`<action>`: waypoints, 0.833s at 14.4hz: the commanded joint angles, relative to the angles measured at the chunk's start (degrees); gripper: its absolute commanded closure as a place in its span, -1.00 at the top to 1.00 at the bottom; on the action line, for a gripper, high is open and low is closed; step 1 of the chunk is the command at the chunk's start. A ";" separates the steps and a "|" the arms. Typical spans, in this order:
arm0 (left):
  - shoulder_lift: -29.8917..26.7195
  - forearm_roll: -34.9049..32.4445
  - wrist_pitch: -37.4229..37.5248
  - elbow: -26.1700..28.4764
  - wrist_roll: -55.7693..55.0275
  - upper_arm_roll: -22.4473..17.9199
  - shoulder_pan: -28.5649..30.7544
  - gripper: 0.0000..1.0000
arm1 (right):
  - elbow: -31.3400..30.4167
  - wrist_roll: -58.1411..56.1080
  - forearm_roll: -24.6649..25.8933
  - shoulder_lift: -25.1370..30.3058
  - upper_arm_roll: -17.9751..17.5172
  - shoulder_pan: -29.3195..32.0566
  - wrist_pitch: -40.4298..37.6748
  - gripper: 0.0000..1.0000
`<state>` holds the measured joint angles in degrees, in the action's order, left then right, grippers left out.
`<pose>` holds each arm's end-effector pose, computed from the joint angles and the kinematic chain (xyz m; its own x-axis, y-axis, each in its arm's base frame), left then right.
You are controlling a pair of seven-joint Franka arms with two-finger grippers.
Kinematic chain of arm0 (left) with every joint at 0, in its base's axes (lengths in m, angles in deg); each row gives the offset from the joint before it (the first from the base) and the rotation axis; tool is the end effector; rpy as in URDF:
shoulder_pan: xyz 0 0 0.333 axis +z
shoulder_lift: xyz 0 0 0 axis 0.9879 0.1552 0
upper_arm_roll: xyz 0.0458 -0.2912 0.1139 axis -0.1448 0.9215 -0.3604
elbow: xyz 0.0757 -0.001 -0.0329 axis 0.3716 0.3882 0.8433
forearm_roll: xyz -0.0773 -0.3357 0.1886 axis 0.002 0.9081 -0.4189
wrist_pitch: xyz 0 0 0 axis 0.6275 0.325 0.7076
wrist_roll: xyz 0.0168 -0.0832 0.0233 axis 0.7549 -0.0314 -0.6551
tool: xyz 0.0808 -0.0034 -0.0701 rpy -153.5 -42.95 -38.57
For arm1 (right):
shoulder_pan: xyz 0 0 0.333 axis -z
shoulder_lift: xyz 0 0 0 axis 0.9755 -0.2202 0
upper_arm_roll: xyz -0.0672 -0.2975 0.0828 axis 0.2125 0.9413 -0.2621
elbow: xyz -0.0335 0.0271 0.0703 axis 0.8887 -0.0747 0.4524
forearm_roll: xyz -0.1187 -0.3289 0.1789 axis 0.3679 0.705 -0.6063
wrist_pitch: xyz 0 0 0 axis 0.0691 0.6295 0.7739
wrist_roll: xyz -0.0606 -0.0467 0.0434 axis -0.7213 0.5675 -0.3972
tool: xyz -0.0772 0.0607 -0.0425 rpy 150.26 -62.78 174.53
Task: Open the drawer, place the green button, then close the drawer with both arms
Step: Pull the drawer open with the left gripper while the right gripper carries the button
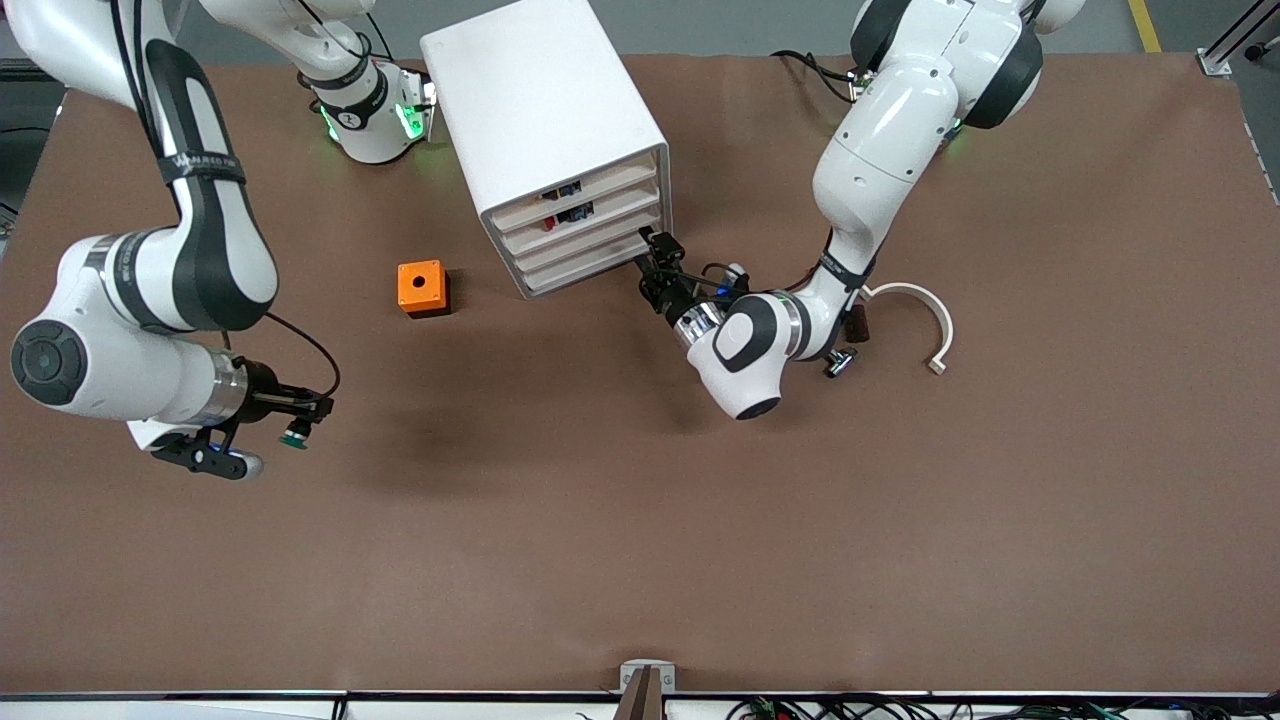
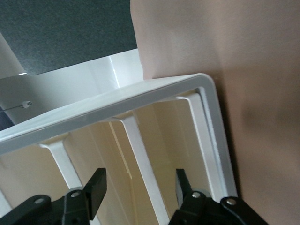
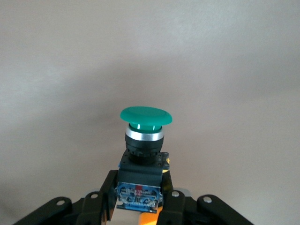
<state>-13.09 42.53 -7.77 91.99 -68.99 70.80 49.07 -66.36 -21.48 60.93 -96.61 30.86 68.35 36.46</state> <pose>0.4435 -0.4619 0.1244 -0.3993 0.8774 -0.2659 0.2701 -0.1646 -0.9487 0.6426 0.0824 0.3963 0.9339 -0.3013 -0.1926 -0.3134 -0.9490 -0.0350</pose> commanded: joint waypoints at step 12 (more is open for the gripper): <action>2.23 1.42 2.67 0.68 -3.26 0.85 -5.35 -0.58 | -0.28 37.70 0.84 11.60 0.09 -11.63 -9.04 -1.00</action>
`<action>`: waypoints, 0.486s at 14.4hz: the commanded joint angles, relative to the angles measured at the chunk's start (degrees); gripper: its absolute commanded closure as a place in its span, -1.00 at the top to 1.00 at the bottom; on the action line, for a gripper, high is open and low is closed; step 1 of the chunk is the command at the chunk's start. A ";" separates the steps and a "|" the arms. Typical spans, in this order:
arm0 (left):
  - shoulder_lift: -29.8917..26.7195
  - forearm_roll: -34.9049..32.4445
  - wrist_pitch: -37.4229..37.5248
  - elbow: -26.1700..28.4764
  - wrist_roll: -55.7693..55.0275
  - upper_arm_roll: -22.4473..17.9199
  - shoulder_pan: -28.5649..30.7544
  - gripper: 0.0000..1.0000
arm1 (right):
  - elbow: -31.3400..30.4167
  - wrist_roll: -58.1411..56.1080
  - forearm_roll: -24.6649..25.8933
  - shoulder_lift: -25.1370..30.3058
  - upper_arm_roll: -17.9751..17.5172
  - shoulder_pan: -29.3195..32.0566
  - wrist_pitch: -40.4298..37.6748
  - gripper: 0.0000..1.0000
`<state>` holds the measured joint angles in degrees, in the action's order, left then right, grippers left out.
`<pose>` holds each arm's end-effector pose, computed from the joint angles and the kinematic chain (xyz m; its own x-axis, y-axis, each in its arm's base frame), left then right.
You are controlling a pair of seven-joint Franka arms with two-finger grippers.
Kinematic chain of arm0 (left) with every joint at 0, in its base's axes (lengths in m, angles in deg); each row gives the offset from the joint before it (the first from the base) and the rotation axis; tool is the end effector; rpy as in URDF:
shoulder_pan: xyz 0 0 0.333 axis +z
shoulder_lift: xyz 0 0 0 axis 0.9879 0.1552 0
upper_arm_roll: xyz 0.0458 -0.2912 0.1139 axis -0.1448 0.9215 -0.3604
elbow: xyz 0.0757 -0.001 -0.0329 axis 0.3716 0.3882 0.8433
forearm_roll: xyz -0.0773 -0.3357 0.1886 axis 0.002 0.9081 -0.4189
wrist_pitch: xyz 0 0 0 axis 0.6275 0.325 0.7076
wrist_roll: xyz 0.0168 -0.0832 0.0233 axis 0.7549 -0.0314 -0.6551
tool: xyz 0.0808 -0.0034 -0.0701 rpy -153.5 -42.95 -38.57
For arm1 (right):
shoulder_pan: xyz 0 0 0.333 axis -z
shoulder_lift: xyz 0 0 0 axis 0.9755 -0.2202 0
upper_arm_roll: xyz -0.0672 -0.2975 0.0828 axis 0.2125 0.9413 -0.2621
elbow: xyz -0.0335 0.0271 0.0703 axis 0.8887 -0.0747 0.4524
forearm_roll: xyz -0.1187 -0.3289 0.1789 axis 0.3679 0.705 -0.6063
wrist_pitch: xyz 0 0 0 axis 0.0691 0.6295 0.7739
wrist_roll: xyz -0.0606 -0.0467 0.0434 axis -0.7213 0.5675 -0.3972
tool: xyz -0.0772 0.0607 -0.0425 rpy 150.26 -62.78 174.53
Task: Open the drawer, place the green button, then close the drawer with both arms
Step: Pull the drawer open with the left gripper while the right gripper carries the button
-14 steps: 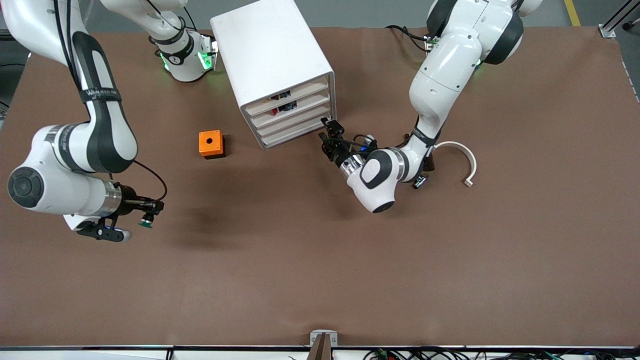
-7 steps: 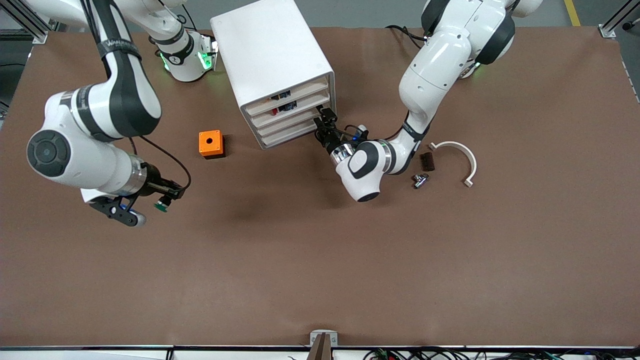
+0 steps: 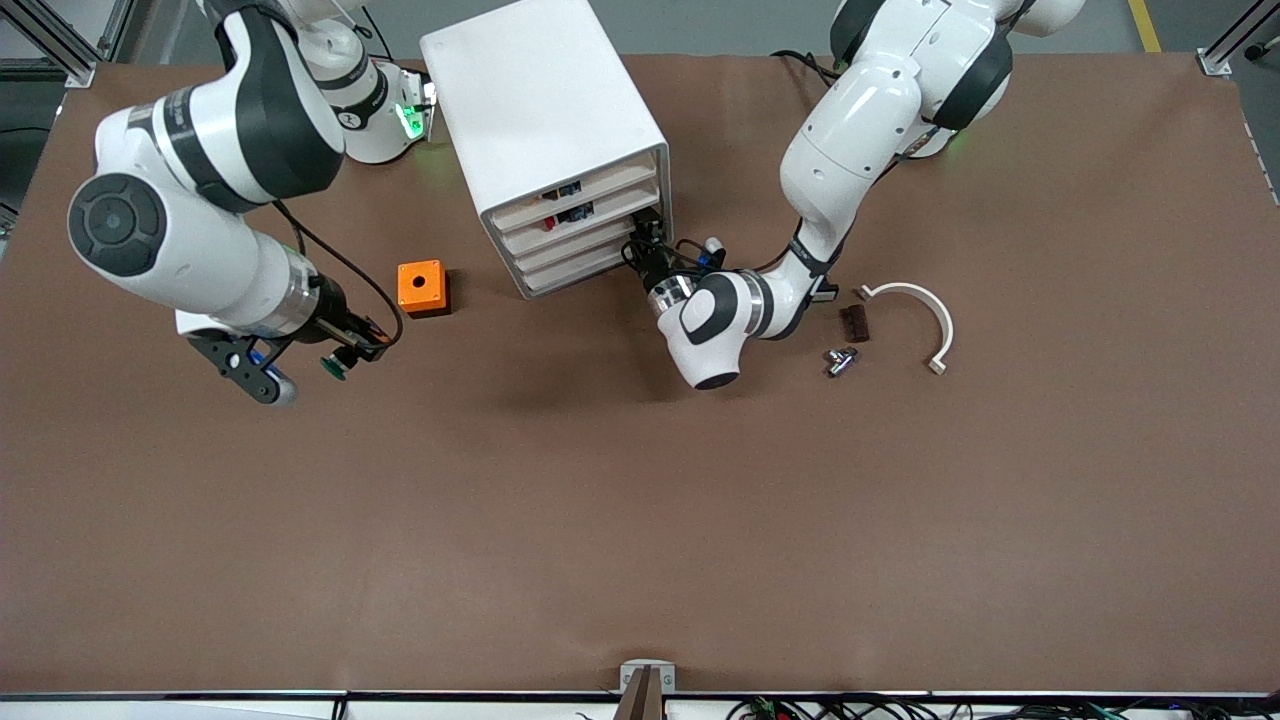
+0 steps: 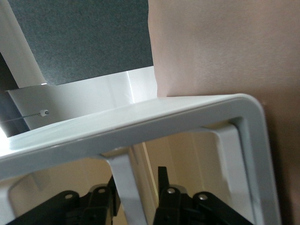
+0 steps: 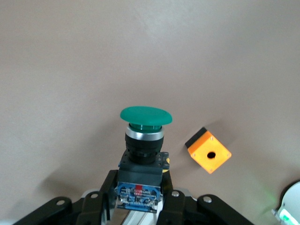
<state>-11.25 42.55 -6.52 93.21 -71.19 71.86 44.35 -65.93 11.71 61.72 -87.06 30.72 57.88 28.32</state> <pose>0.3829 -0.4947 0.1022 -0.3267 0.9254 -0.1922 0.1734 -0.1413 -0.9747 0.5836 0.1889 0.4949 0.7593 -0.6297 -0.1640 -0.6314 -0.7739 0.0481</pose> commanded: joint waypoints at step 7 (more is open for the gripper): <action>0.38 1.58 2.05 -0.71 -0.89 -0.30 0.15 -0.76 | -2.37 20.07 -1.55 3.82 0.31 -8.01 -0.56 -1.00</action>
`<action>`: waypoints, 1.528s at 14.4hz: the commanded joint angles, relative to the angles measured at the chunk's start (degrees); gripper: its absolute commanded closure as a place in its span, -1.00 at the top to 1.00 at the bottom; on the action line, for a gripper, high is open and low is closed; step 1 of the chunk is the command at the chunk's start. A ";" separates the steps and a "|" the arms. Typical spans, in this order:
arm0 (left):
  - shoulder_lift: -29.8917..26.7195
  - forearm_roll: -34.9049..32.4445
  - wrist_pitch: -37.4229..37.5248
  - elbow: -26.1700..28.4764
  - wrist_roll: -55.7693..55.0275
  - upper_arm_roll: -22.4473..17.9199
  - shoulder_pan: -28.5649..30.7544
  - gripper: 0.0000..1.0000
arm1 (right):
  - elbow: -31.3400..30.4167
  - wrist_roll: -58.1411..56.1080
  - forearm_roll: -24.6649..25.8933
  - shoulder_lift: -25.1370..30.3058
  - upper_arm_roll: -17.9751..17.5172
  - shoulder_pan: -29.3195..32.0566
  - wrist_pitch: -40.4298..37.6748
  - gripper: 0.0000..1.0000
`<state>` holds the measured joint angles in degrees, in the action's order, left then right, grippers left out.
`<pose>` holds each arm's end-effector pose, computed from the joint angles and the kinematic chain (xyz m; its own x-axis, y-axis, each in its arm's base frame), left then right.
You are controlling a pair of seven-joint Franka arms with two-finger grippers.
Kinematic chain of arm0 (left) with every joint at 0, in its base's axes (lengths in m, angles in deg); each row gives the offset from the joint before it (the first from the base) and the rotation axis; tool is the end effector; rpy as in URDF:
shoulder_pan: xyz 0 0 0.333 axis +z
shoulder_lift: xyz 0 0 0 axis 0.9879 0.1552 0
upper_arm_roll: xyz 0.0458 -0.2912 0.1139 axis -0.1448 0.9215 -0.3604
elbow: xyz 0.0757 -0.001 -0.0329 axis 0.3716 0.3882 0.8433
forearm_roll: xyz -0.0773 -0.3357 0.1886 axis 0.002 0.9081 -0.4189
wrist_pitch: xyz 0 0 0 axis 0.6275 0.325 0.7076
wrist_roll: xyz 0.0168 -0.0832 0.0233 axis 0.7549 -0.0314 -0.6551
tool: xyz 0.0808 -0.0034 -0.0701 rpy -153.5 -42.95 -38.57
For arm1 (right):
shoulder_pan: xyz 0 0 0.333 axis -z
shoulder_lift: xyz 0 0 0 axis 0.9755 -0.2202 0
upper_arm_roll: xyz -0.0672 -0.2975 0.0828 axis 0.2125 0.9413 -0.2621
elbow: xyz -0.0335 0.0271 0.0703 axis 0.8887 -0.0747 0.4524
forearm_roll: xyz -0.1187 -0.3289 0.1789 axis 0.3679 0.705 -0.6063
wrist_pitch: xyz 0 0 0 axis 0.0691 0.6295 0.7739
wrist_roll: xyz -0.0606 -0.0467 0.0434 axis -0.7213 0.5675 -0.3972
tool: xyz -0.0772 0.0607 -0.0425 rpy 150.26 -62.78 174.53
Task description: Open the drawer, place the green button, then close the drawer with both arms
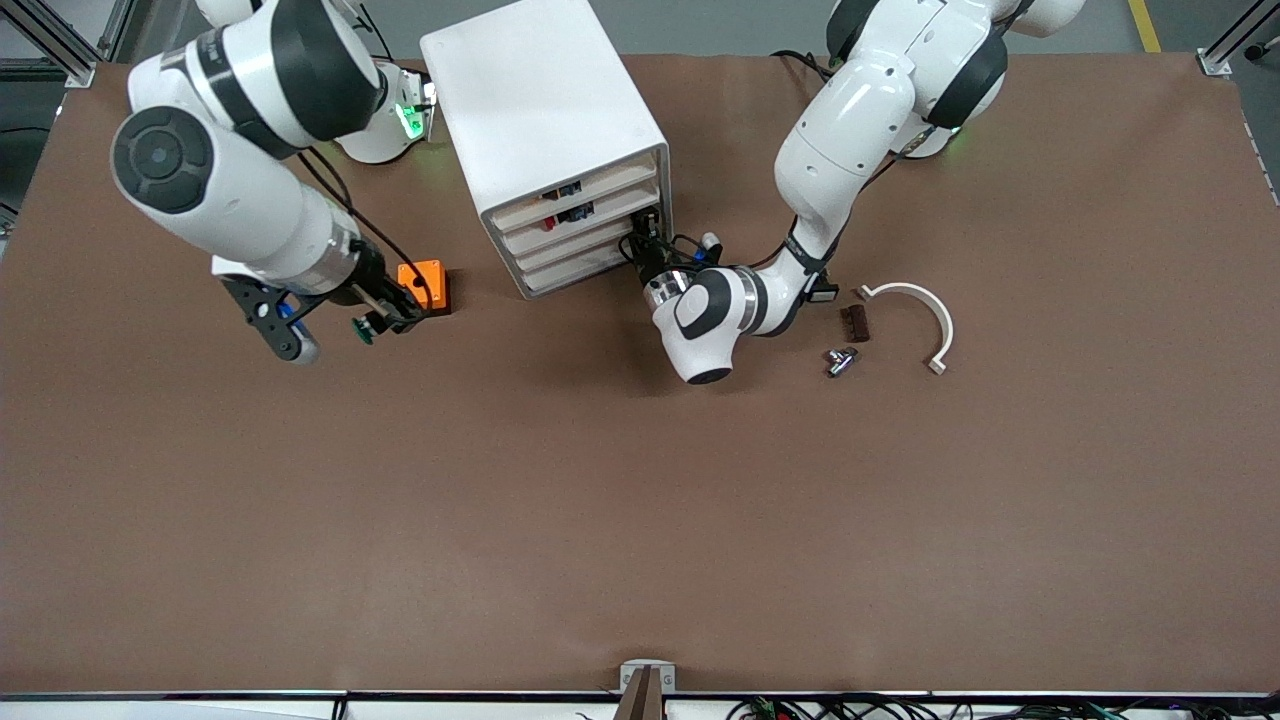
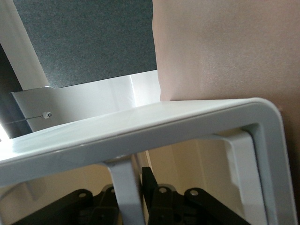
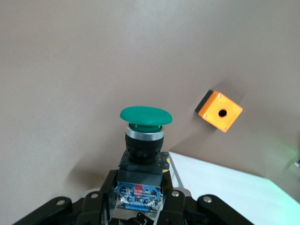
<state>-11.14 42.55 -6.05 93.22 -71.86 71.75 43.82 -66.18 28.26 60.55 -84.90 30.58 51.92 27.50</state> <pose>0.3777 -0.4970 0.1014 -0.3178 0.9313 -0.1778 0.1609 -0.1318 -0.9781 0.5516 0.2481 0.5150 0.6316 -0.7588 -0.1592 -0.7598 -0.6466 0.0679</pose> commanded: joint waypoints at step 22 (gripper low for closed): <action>-0.08 3.60 -3.52 -4.22 2.58 -0.81 13.26 1.00 | -12.14 35.17 7.46 -10.20 0.45 -22.18 31.11 -1.00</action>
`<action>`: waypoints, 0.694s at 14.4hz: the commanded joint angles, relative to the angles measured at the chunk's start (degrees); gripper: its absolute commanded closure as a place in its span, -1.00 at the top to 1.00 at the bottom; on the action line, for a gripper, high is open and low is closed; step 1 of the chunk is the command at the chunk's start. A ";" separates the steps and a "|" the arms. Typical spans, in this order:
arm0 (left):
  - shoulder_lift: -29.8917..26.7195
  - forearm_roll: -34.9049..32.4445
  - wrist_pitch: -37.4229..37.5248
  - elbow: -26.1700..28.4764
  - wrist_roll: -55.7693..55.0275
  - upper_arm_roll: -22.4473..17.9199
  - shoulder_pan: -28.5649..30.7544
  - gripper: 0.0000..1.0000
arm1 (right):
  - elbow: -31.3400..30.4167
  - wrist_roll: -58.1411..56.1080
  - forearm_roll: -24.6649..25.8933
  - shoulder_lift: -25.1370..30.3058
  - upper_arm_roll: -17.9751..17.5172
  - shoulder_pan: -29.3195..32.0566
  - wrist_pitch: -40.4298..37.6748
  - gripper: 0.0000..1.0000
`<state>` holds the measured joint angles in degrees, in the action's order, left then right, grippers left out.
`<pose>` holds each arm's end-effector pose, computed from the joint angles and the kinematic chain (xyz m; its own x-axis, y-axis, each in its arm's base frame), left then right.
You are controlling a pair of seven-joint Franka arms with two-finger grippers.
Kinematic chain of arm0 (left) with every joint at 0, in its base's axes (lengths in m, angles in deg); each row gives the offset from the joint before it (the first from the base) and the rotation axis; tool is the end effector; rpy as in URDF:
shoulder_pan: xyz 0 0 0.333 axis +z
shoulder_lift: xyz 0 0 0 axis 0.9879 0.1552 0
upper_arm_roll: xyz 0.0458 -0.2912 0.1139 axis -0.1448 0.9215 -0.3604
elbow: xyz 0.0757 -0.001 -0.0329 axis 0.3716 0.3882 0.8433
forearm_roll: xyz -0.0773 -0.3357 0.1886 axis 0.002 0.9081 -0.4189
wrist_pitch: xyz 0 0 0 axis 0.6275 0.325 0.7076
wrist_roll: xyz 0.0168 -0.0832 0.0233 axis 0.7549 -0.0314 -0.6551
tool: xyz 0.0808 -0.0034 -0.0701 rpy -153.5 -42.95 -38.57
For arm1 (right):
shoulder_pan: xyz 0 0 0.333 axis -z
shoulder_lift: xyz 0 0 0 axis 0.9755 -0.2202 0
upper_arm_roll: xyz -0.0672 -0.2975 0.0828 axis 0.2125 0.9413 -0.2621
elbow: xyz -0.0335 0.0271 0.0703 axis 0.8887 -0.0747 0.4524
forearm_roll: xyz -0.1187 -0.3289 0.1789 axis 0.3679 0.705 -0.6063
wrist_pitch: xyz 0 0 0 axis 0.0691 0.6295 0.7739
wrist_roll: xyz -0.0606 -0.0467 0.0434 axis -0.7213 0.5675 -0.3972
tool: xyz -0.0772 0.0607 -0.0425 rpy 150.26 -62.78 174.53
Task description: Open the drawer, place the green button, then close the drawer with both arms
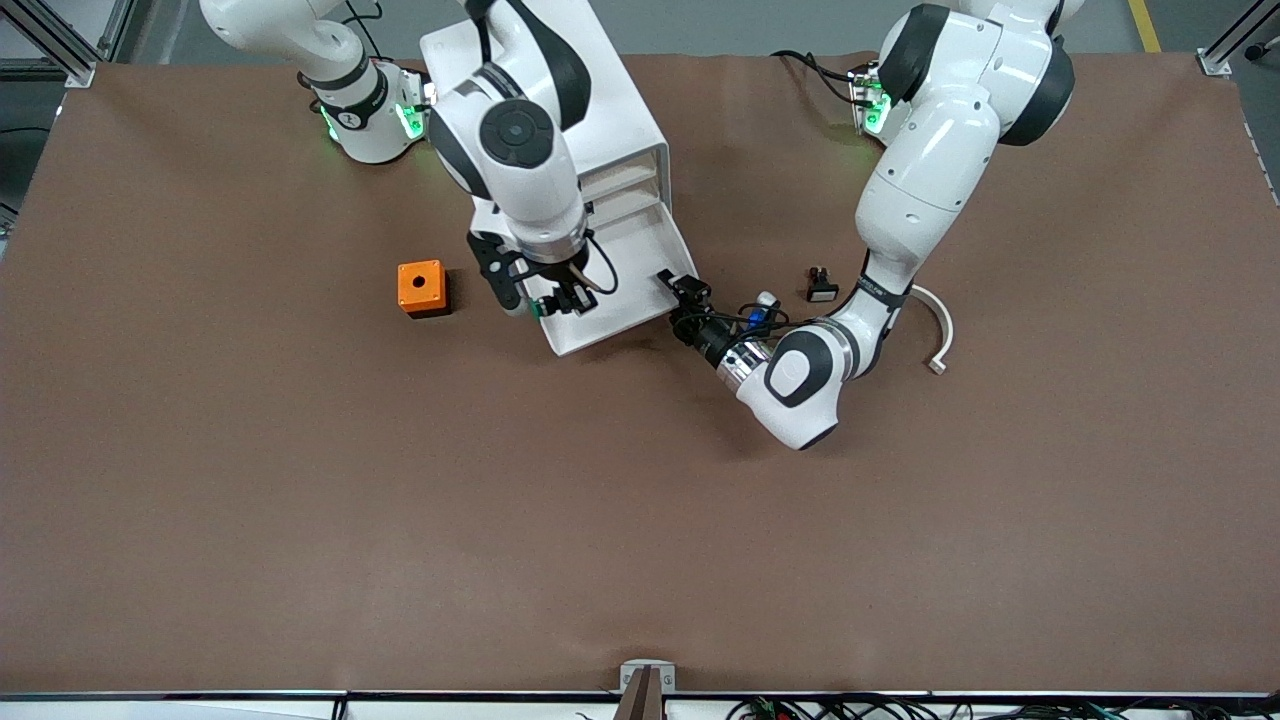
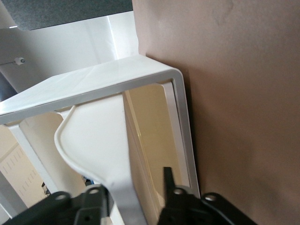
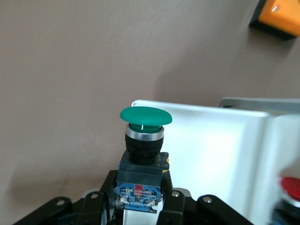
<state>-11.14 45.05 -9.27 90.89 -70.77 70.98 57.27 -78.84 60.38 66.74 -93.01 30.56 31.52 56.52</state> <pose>0.5083 -0.3980 0.1111 -0.5716 0.7852 -0.2384 0.2668 -0.0969 -0.9589 0.4615 0.4370 0.3647 0.4804 -0.8768 -0.0199 -0.8770 -0.4799 -0.0257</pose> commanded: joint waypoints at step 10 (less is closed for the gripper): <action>-3.24 -2.49 -0.22 -11.83 29.76 -7.50 0.33 1.00 | 0.60 6.84 1.36 -8.33 0.47 -5.92 8.87 -1.00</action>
<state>-12.37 44.63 -9.54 79.56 -47.80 66.03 58.33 -78.78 65.67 67.48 -100.69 30.57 26.68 64.87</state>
